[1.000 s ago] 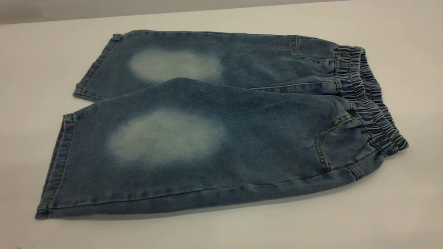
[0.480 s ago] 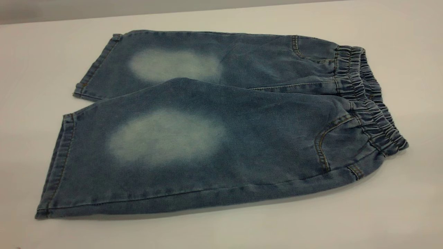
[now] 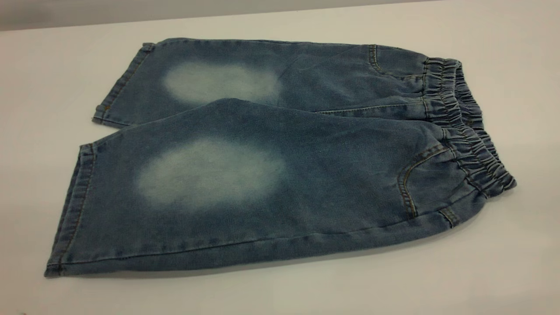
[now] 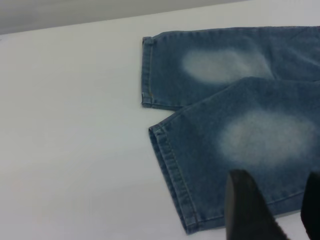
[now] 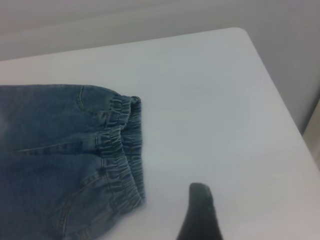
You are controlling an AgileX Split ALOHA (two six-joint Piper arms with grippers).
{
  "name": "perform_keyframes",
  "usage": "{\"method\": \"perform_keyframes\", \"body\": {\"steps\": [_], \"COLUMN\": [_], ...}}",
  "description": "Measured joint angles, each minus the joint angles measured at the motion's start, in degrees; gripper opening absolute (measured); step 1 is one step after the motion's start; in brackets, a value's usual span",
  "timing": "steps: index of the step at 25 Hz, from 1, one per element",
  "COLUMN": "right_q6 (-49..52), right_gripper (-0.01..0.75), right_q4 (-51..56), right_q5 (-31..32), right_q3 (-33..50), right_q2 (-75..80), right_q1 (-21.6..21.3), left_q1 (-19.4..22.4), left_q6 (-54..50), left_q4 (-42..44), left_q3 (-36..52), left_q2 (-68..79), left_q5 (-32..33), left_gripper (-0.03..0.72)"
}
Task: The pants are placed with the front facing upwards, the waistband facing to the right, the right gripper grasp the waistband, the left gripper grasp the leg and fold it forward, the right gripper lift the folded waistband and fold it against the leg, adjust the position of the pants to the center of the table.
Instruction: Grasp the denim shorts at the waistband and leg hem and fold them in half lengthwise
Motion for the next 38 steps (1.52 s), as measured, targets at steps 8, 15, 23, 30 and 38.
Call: {"method": "perform_keyframes", "body": {"steps": [8, 15, 23, 30, 38], "right_q6": [-3.73, -3.73, -1.96, -2.81, -9.99], "right_gripper": [0.468, 0.468, 0.46, 0.443, 0.44], "right_q4": [4.5, 12.47, 13.37, 17.51, 25.84], "right_q5": [-0.8, -8.07, -14.86, -21.24, -32.01], "right_q3": [-0.81, -1.62, -1.62, -1.55, -1.55], "right_q2": [0.83, 13.54, 33.54, 51.2, 71.02], "right_q1": [0.0, 0.0, 0.0, 0.0, 0.0], "left_q1": [0.0, 0.0, 0.0, -0.2, -1.8], "left_q6": [-0.72, 2.22, 16.64, 25.25, 32.46], "left_q4": [-1.2, -1.2, -1.2, -3.15, -7.81], "left_q3": [-0.85, -4.87, -8.25, -8.25, -8.25], "left_q2": [0.79, 13.79, 38.51, 58.31, 72.95], "left_q5": [-1.43, -10.73, -14.75, -20.78, -22.98], "left_gripper": [0.272, 0.272, 0.272, 0.272, 0.272]}}
